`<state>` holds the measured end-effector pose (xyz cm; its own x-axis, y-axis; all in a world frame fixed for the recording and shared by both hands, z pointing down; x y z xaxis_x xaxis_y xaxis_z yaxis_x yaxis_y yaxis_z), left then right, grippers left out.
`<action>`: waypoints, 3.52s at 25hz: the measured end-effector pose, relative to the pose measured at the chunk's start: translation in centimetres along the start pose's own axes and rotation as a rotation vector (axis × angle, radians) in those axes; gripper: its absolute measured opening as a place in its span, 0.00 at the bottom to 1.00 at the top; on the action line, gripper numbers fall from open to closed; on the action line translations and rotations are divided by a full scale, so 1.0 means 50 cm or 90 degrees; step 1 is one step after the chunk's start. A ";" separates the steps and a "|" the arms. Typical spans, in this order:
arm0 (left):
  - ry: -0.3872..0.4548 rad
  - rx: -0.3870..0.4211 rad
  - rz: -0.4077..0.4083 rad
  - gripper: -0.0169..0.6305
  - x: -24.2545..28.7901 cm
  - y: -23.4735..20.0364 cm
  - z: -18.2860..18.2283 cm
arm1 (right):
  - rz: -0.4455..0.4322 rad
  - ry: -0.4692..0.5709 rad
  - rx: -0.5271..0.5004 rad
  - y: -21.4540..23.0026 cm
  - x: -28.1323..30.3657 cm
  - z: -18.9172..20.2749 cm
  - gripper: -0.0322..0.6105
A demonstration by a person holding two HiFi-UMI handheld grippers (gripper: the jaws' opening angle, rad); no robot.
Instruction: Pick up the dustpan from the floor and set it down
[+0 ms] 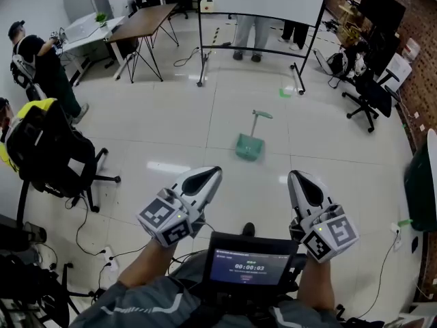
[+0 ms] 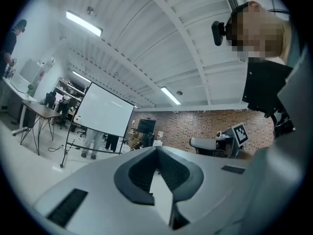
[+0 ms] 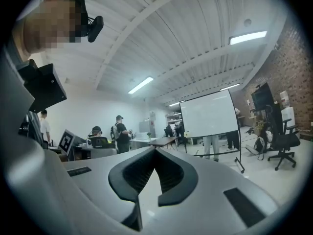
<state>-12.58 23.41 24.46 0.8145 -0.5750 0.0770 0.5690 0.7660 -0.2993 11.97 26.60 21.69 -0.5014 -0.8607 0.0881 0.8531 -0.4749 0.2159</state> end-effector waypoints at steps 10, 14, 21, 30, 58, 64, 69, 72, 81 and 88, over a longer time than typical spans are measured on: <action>0.012 0.012 -0.033 0.07 0.050 -0.068 0.011 | -0.045 0.003 -0.014 0.049 0.074 0.024 0.08; 0.018 0.010 -0.030 0.07 0.068 -0.065 0.023 | -0.057 -0.013 -0.017 0.060 0.069 0.035 0.08; 0.014 0.017 -0.029 0.07 0.056 -0.058 0.002 | -0.049 0.000 -0.007 0.058 0.076 0.016 0.08; 0.027 0.013 -0.023 0.07 0.086 -0.140 0.004 | -0.053 -0.003 -0.020 0.082 0.155 0.038 0.08; 0.020 0.008 0.119 0.07 0.208 -0.266 -0.020 | 0.077 0.005 -0.042 0.118 0.213 0.035 0.08; 0.034 0.026 0.099 0.07 0.195 -0.286 -0.028 | 0.051 0.018 -0.057 0.121 0.243 0.025 0.08; 0.041 0.036 0.092 0.06 0.222 -0.290 -0.028 | 0.035 0.025 -0.067 0.147 0.254 0.022 0.08; 0.039 0.046 0.095 0.06 0.218 -0.290 -0.028 | 0.035 0.029 -0.066 0.140 0.258 0.024 0.08; 0.037 0.050 0.087 0.06 0.228 -0.295 -0.031 | 0.031 0.030 -0.064 0.154 0.260 0.025 0.08; 0.018 0.035 0.074 0.07 0.211 -0.300 -0.018 | 0.034 0.001 -0.063 0.144 0.274 0.044 0.08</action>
<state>-12.62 5.62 28.93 0.8722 -0.4888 0.0184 0.4772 0.8419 -0.2519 10.91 11.80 26.60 -0.4551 -0.8853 0.0953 0.8885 -0.4445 0.1141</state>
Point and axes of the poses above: the fingertips, and each gripper's own axes: x forward along the fingers, y to its right, z out of its underside, the point moved 7 cm from there along -x, backward along the fingers, and after that the axes turned 1 degree about -y, right-handed, at the moved point
